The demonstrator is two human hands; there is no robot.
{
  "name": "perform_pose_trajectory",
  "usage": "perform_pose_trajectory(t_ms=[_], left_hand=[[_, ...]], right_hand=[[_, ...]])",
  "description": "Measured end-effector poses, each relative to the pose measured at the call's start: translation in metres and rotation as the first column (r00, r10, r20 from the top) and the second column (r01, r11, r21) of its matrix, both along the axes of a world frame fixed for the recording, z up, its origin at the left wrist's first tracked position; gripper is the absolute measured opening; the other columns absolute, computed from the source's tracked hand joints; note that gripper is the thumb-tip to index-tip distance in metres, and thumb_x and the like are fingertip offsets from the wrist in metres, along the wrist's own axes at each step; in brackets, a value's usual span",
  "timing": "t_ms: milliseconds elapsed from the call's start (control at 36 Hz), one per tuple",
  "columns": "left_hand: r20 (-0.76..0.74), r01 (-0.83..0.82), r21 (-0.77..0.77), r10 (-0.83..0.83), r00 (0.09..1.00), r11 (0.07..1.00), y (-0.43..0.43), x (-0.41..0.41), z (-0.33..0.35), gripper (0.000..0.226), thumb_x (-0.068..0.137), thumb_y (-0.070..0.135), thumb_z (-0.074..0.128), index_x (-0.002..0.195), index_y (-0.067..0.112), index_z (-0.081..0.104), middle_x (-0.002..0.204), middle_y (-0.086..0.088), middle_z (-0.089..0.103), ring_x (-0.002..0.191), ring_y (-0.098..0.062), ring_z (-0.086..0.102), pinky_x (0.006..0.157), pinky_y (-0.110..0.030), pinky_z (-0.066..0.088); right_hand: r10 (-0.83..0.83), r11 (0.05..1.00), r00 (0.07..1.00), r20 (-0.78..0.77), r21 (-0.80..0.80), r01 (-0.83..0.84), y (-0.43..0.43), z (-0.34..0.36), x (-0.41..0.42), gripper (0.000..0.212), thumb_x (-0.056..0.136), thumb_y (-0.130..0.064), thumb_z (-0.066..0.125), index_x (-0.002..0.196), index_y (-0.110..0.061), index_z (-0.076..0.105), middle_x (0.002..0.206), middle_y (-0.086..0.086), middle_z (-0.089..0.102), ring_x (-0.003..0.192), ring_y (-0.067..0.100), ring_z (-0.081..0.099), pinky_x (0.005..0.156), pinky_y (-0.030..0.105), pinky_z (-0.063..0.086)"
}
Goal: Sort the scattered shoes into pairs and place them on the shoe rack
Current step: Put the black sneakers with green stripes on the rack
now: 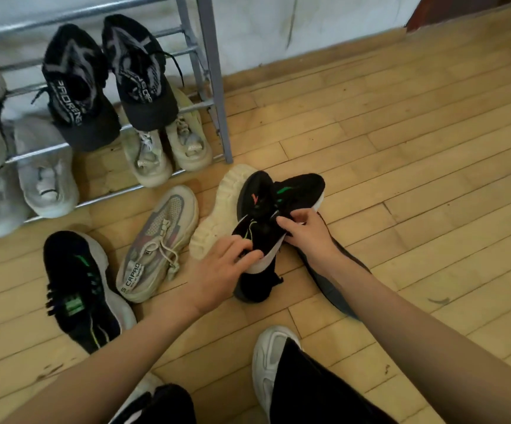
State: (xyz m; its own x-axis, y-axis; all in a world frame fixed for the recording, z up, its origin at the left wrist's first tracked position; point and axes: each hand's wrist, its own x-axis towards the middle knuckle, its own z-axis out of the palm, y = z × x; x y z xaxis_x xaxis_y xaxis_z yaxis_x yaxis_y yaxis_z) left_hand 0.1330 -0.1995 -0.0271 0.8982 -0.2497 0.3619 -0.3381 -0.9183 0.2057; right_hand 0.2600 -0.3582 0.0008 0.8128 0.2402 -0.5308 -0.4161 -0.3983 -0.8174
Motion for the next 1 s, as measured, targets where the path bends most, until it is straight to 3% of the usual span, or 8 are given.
perform_pose_trajectory(t_ms=[194,278,361,444,528,694,833,1000], left_hand=[[-0.396,-0.002,-0.282,-0.114,0.911,0.959,0.017,-0.009,0.001,0.048,0.068,0.006,0.065,0.114,0.017,0.065,0.115,0.000,0.055,0.113,-0.014,0.046,0.101,-0.027,0.037],[-0.458,-0.225,-0.498,-0.034,0.888,0.837,0.016,-0.008,0.009,0.032,0.079,0.021,0.056,0.109,0.022,0.065,0.112,0.010,0.054,0.112,-0.006,0.046,0.101,-0.024,0.037],[-0.451,-0.458,-0.532,0.220,0.865,0.712,0.014,-0.002,0.006,0.024,0.083,0.019,0.066,0.107,0.024,0.063,0.111,0.007,0.049,0.110,-0.010,0.048,0.099,-0.031,0.041],[-0.681,-0.736,-0.470,0.331,0.654,0.487,0.012,0.007,0.009,0.040,0.081,0.028,0.070,0.117,0.023,0.054,0.117,0.001,0.045,0.107,-0.016,0.050,0.090,-0.028,0.043],[-0.858,-0.842,-0.423,0.150,0.491,0.334,0.015,0.012,0.010,0.045,0.083,0.035,0.068,0.121,0.015,0.055,0.116,-0.001,0.059,0.104,-0.016,0.058,0.084,-0.028,0.046],[-0.826,-0.817,-0.560,-0.011,0.564,0.136,0.018,0.008,0.017,0.035,0.088,0.014,0.064,0.121,0.006,0.058,0.117,-0.011,0.064,0.100,-0.016,0.062,0.071,-0.017,0.050],[-0.775,-0.783,-0.622,-0.131,0.618,-0.009,0.022,-0.010,0.029,0.036,0.085,-0.003,0.060,0.118,0.012,0.060,0.119,-0.010,0.060,0.103,-0.024,0.063,0.086,-0.035,0.054],[-0.820,-0.819,-0.525,-0.120,0.560,-0.233,0.052,-0.045,0.036,0.053,0.082,-0.014,0.053,0.129,0.011,0.050,0.113,-0.012,0.059,0.094,-0.023,0.062,0.072,-0.034,0.054]], right_hand=[[-0.113,0.992,0.990,-0.086,-0.063,0.108,0.005,-0.015,-0.001,0.047,0.078,-0.010,0.073,0.112,-0.016,0.042,0.121,0.010,0.049,0.102,0.021,0.059,0.086,0.042,0.057],[-0.139,0.989,0.985,-0.100,-0.055,0.134,0.006,-0.017,0.001,0.049,0.079,-0.007,0.072,0.117,-0.013,0.042,0.122,0.012,0.050,0.099,0.021,0.060,0.084,0.042,0.058],[-0.159,0.986,0.979,-0.126,-0.069,0.151,0.007,-0.018,0.002,0.049,0.079,-0.007,0.072,0.113,-0.017,0.038,0.123,0.010,0.046,0.101,0.024,0.058,0.079,0.039,0.059],[-0.164,0.986,0.972,-0.166,-0.056,0.157,0.007,-0.019,0.000,0.055,0.078,-0.008,0.073,0.119,-0.014,0.036,0.123,0.012,0.051,0.105,0.027,0.060,0.073,0.037,0.061],[-0.169,0.986,0.960,-0.225,-0.020,0.168,0.008,-0.016,-0.004,0.065,0.078,-0.009,0.073,0.126,-0.016,0.030,0.124,0.012,0.052,0.106,0.028,0.061,0.073,0.036,0.060],[-0.130,0.991,0.991,-0.004,0.021,0.131,0.011,0.007,-0.015,0.053,0.085,0.002,0.063,0.123,-0.017,0.032,0.115,0.006,0.055,0.104,0.019,0.059,0.081,0.031,0.057],[0.036,0.999,0.986,0.162,0.022,-0.040,0.035,0.032,-0.017,0.047,0.085,0.002,0.060,0.119,-0.020,0.035,0.098,-0.008,0.053,0.092,0.008,0.060,0.079,0.027,0.055],[0.278,0.958,0.946,0.165,0.023,-0.285,0.083,0.038,-0.037,0.049,0.087,0.002,0.058,0.123,-0.021,0.036,0.105,-0.006,0.054,0.098,0.012,0.060,0.080,0.028,0.055]])
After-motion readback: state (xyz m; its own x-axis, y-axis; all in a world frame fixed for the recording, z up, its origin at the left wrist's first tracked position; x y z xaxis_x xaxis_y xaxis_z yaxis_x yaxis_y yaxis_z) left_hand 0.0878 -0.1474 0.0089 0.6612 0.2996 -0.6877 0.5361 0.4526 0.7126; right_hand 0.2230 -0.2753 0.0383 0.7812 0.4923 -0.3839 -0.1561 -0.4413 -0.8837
